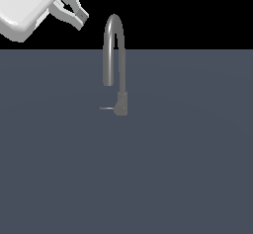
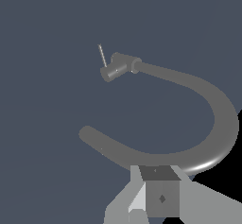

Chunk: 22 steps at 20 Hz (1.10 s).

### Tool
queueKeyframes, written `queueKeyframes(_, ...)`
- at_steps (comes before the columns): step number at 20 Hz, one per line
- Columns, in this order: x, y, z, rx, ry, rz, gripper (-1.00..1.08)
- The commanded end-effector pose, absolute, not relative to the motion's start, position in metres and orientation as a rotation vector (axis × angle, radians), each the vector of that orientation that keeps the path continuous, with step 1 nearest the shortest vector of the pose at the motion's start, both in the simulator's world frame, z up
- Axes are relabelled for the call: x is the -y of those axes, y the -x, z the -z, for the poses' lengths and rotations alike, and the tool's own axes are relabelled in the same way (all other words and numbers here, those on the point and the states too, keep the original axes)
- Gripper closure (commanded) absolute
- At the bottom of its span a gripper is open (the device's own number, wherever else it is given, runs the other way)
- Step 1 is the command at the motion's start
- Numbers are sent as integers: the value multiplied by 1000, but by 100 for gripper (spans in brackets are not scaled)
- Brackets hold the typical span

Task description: Turn on the faucet by rotating a designated handle.

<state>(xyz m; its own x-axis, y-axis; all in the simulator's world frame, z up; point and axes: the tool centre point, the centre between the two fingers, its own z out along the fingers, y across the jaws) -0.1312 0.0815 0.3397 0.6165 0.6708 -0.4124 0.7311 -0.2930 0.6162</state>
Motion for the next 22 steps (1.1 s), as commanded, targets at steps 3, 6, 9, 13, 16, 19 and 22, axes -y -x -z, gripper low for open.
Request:
queueKeyframes(3, -89, 123, -322, -1172, -1903, 93, 108)
queueKeyframes(6, -92, 119, -310, -1212, -1825, 92, 108)
queueKeyframes(9, -96, 115, -299, -1248, -1749, 91, 108)
queueKeyframes(13, -99, 110, -285, -1291, -1651, 90, 108)
queueKeyframes(16, -102, 106, -274, -1320, -1580, 88, 108)
queueKeyframes(19, -104, 103, -264, -1347, -1509, 87, 108)
queueKeyframes(22, -105, 99, -253, -1372, -1439, 85, 108)
